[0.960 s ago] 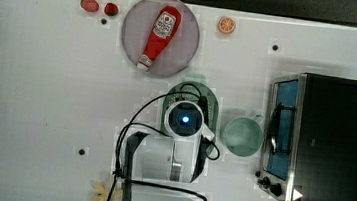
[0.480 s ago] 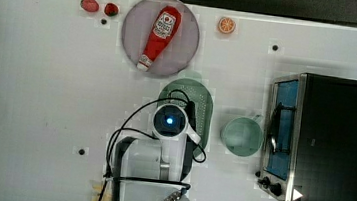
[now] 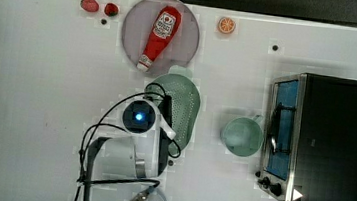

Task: Drag strainer right to left.

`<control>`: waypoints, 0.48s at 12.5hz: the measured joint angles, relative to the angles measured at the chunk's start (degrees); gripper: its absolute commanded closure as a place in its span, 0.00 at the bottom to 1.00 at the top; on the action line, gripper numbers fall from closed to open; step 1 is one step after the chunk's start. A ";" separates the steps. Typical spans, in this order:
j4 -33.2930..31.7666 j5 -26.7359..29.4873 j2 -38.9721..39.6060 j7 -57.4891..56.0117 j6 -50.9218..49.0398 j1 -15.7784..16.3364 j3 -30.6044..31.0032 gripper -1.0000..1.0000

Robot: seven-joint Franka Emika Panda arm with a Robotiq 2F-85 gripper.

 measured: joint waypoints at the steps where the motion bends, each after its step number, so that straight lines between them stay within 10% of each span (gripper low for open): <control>1: 0.00 0.08 -0.15 0.98 -0.50 0.88 0.54 0.00; 6: 0.78 -2.38 0.81 8.76 -1.34 6.80 1.93 0.00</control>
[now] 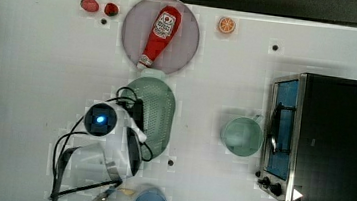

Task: Drag strainer right to left.

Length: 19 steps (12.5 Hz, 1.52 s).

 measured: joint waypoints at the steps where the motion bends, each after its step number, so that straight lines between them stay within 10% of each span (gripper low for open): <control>1: 0.22 0.41 0.48 1.51 1.12 1.16 0.45 0.00; 19: 25.46 8.13 13.74 15.16 -8.50 15.22 -0.25 0.00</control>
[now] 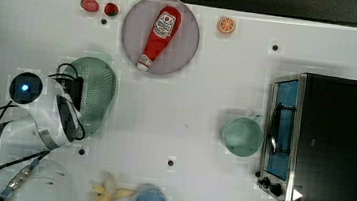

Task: Drag strainer right to left.

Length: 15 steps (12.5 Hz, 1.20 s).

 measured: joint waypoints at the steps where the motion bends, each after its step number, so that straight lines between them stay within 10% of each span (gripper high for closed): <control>1: 0.56 -0.08 0.28 1.51 -0.06 1.12 -0.30 0.00; 15: 7.39 2.61 -2.38 -2.29 -15.64 7.89 -2.37 0.00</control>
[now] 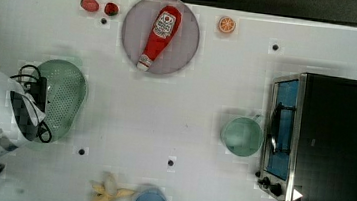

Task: Drag strainer right to left.

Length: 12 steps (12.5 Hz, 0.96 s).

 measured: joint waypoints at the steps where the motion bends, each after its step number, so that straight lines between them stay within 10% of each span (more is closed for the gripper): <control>1: -0.73 -0.06 -3.89 -3.64 -2.66 0.87 -2.15 0.00; 8: 3.30 -1.55 -36.12 -32.40 -28.34 -1.73 -18.43 0.00; 12: 5.09 -15.12 -46.71 -50.50 -35.98 -4.92 -32.57 0.00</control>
